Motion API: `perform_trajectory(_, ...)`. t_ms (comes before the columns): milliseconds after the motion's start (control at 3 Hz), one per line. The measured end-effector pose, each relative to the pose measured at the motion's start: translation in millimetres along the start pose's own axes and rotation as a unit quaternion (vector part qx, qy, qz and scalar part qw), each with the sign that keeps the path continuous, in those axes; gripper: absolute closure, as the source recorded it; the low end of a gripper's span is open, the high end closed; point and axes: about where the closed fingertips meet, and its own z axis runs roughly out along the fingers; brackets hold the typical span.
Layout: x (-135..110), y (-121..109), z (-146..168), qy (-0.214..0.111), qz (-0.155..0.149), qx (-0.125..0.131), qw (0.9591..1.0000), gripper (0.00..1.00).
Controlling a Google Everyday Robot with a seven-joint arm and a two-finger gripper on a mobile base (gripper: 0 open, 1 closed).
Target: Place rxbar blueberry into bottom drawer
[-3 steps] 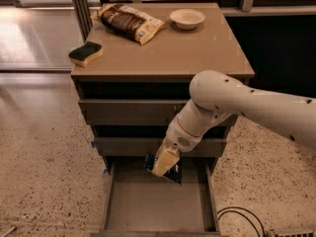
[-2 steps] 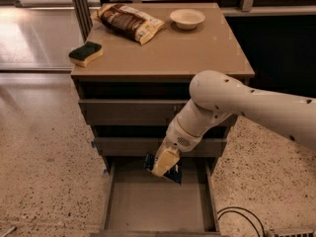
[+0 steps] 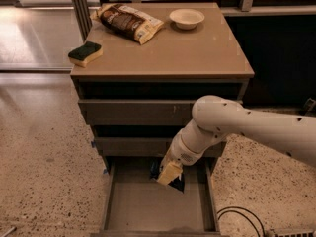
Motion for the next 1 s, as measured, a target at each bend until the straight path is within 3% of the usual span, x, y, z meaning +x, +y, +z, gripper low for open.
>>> perform_trajectory(667,54,-24,89,-0.004,0.014,0.022,0.9997,1.00)
perform_trajectory(1000,72,-32,143,-0.005,0.028,0.011,0.9995,1.00)
